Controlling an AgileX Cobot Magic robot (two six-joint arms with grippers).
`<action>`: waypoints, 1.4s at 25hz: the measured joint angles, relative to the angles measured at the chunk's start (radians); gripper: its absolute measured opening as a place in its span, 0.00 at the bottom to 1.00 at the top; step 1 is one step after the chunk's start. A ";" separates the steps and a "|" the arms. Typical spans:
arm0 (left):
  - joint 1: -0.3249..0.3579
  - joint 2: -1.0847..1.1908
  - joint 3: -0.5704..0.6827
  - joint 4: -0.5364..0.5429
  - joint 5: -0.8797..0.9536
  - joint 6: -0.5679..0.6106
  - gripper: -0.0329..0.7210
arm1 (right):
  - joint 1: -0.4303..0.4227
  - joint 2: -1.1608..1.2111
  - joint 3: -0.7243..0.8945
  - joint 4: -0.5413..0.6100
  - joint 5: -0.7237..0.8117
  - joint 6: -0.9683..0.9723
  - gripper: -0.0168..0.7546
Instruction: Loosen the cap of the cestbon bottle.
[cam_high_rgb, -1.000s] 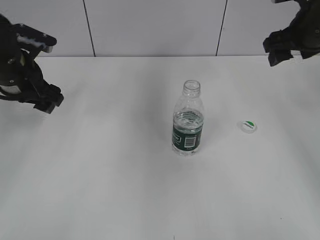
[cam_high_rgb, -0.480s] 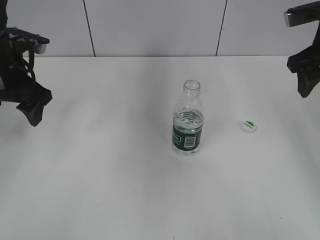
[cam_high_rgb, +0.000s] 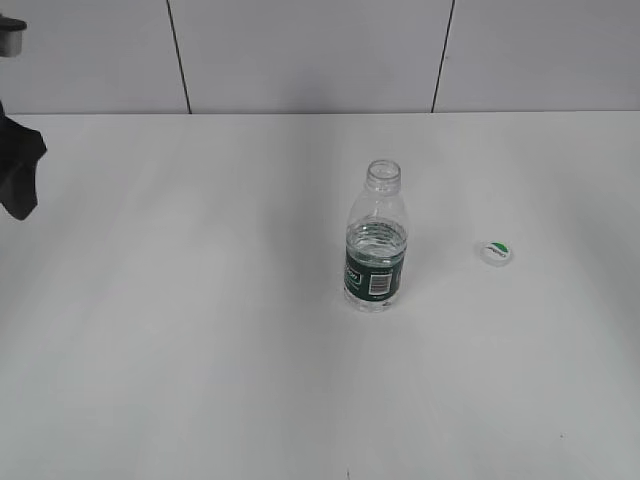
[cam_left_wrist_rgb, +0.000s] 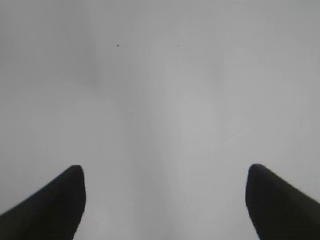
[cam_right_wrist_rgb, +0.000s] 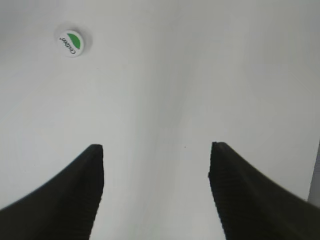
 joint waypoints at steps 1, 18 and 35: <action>0.008 -0.015 0.000 -0.007 0.000 0.006 0.82 | -0.025 -0.013 0.000 0.018 0.000 -0.002 0.67; 0.027 -0.300 0.274 -0.074 0.006 0.006 0.82 | -0.125 -0.347 0.289 0.111 0.001 -0.043 0.67; 0.027 -0.702 0.619 -0.112 -0.058 0.006 0.82 | -0.125 -0.787 0.714 0.111 -0.018 -0.043 0.67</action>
